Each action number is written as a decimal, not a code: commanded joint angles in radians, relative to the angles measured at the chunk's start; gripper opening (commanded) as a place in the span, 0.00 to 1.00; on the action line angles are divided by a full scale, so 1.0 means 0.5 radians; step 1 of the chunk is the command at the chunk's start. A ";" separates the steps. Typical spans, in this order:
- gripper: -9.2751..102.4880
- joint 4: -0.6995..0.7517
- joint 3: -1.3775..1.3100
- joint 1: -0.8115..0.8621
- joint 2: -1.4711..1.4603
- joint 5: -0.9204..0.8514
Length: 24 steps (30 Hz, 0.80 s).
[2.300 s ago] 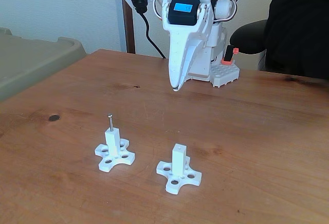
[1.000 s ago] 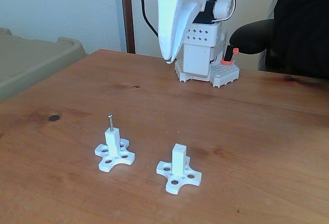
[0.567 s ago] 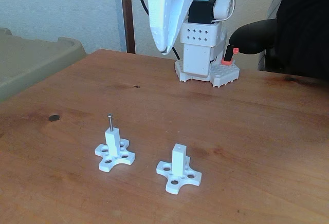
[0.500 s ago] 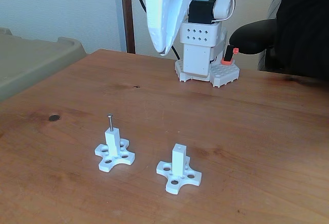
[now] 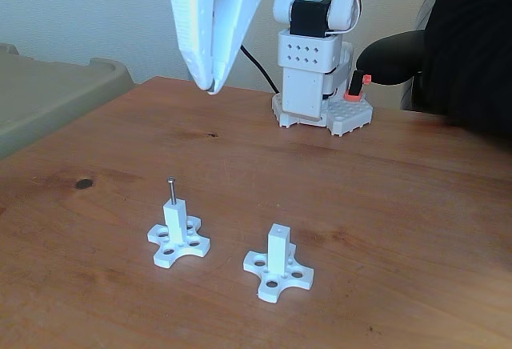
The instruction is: Grab the screw and set it in the hole.
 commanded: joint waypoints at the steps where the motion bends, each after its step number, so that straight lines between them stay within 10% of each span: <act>1: 0.07 0.021 -0.291 0.021 -0.067 -0.018; 24: 0.13 0.270 -0.687 0.123 -0.647 -0.049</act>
